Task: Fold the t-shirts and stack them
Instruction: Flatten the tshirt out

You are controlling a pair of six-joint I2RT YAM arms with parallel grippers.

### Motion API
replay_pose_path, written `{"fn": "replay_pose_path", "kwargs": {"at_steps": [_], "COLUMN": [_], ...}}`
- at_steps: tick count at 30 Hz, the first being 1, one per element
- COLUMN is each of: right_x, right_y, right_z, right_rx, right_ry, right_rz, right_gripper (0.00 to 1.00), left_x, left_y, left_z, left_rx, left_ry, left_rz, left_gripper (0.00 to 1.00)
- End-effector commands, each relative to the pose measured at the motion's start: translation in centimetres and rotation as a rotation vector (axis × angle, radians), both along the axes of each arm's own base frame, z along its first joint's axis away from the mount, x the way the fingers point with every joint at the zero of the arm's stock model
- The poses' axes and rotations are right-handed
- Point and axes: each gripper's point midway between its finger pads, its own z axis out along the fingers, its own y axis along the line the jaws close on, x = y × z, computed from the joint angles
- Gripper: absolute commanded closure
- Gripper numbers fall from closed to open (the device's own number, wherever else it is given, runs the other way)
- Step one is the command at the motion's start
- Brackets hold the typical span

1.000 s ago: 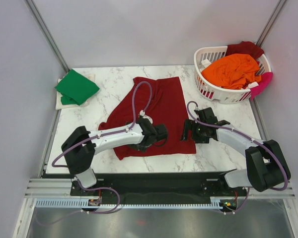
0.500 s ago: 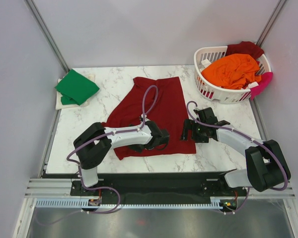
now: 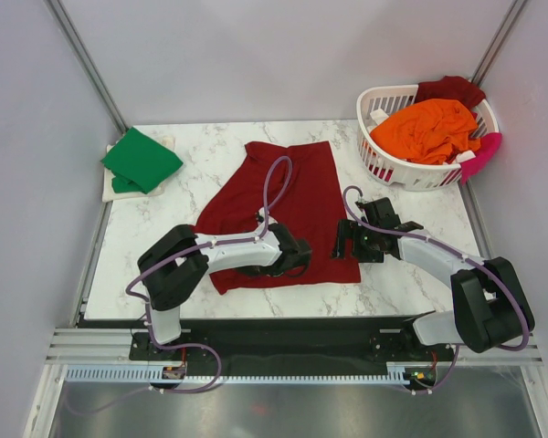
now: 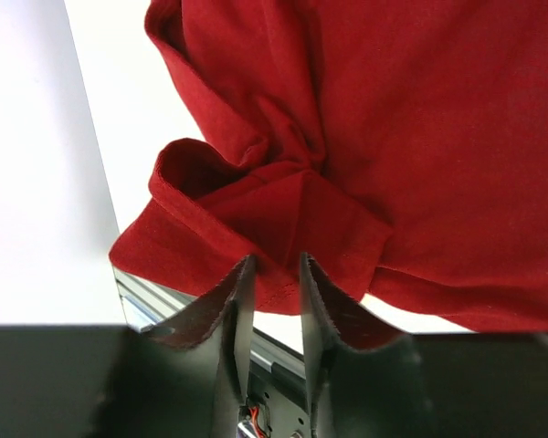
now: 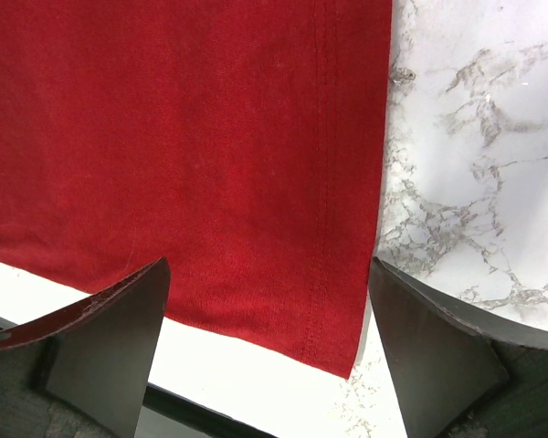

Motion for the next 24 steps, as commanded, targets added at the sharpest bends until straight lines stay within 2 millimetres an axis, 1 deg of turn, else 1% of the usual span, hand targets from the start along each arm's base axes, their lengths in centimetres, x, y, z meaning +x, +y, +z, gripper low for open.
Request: {"fn": "replay_pose_path", "kwargs": {"at_steps": [1, 2, 3, 4, 5, 8, 9, 12, 13, 15, 16, 17, 19, 20, 24], "right_x": [0.0, 0.0, 0.0, 0.0, 0.0, 0.0, 0.0, 0.2, 0.6, 0.8, 0.8, 0.8, 0.3, 0.0, -2.5], "right_y": [0.2, 0.1, 0.1, 0.2, 0.1, 0.1, -0.2, -1.1, -1.8, -2.4, -2.3, -2.4, -2.2, -2.2, -2.3], "right_z": [-0.4, -0.3, -0.4, -0.4, -0.4, -0.2, -0.3, 0.5, 1.4, 2.3, 3.4, 3.8, 4.4, 4.4, 3.6], "right_rx": [0.004, 0.003, 0.002, 0.003, 0.002, 0.003, -0.010, -0.042, -0.065, -0.072, -0.057, -0.052, -0.033, -0.029, -0.017], "right_ry": [-0.007, -0.009, -0.005, -0.009, -0.007, -0.011, -0.012, -0.045, -0.089, -0.119, -0.150, -0.158, -0.143, -0.132, -0.055], "right_rz": [0.017, 0.017, 0.015, 0.017, 0.015, 0.011, 0.002, -0.045, -0.077, -0.127, -0.134, -0.141, -0.147, -0.150, -0.162], "right_gripper": [0.02, 0.02, 0.02, 0.02, 0.02, 0.03, 0.03, 0.03, 0.03, 0.03, 0.03, 0.04, 0.05, 0.08, 0.14], "left_x": [-0.1, -0.2, -0.2, -0.1, -0.1, 0.0, 0.0, -0.1, -0.2, -0.2, -0.3, -0.3, -0.4, -0.5, -0.8], "left_y": [1.8, 1.8, 1.9, 1.9, 1.9, 1.9, 2.0, 2.2, 2.2, 2.3, 2.4, 2.4, 2.5, 2.6, 3.0], "left_z": [1.4, 1.4, 1.5, 1.6, 1.7, 2.4, 2.8, 3.6, 4.3, 5.0, 5.7, 6.0, 6.6, 6.9, 6.9], "left_rx": [0.080, 0.079, 0.075, 0.075, 0.073, 0.058, 0.050, 0.033, 0.001, -0.036, -0.071, -0.090, -0.119, -0.138, -0.163], "left_ry": [-0.038, -0.038, -0.042, -0.045, -0.050, -0.063, -0.070, -0.084, -0.100, -0.113, -0.130, -0.135, -0.142, -0.151, -0.157], "left_rz": [0.019, 0.022, 0.022, 0.021, 0.022, 0.021, 0.022, 0.025, 0.029, 0.033, 0.036, 0.039, 0.043, 0.043, 0.049], "left_gripper": [0.74, 0.79, 0.86, 0.95, 0.98, 0.98, 0.98, 0.98, 0.98, 0.98, 0.98, 0.98, 0.98, 0.98, 0.98]}}
